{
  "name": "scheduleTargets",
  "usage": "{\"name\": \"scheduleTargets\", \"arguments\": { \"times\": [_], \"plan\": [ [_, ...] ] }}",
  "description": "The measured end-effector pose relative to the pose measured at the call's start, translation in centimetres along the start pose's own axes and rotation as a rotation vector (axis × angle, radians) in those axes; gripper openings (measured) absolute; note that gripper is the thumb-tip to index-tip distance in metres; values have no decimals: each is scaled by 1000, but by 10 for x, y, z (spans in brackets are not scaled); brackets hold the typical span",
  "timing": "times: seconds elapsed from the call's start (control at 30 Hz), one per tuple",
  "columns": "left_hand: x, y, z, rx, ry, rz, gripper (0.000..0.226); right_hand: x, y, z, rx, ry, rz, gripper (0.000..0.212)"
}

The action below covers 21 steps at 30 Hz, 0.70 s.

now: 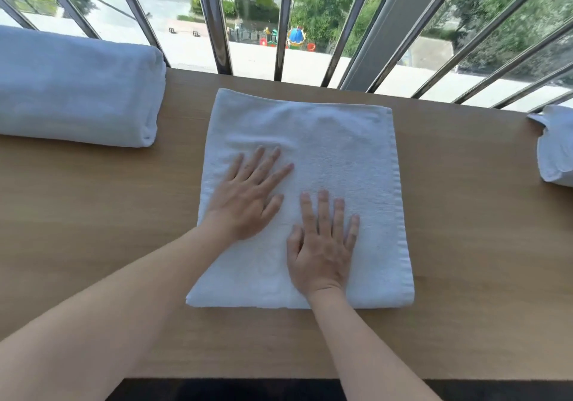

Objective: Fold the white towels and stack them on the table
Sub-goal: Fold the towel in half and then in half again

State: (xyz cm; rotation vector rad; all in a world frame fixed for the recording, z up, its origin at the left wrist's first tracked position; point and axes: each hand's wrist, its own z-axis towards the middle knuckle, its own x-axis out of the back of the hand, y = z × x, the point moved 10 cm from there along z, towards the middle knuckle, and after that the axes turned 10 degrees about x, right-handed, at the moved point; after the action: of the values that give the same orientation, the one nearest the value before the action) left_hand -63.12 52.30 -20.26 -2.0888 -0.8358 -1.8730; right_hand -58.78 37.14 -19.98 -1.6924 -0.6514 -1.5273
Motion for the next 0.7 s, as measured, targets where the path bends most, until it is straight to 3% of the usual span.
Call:
{"name": "scheduleTargets", "arguments": {
  "times": [0.5,0.57,0.63,0.7],
  "plan": [
    [26,-30,121,160,35,-9,59,4,0,1,32,82,-38,65],
    [24,-8,106,29,34,-43,58,5,-1,0,31,86,-32,65],
    [17,21,89,-227,-14,14,57,6,-1,1,30,95,-32,65],
    [16,23,100,-287,-43,31,56,5,-1,2,24,102,-34,65]
  ]
}}
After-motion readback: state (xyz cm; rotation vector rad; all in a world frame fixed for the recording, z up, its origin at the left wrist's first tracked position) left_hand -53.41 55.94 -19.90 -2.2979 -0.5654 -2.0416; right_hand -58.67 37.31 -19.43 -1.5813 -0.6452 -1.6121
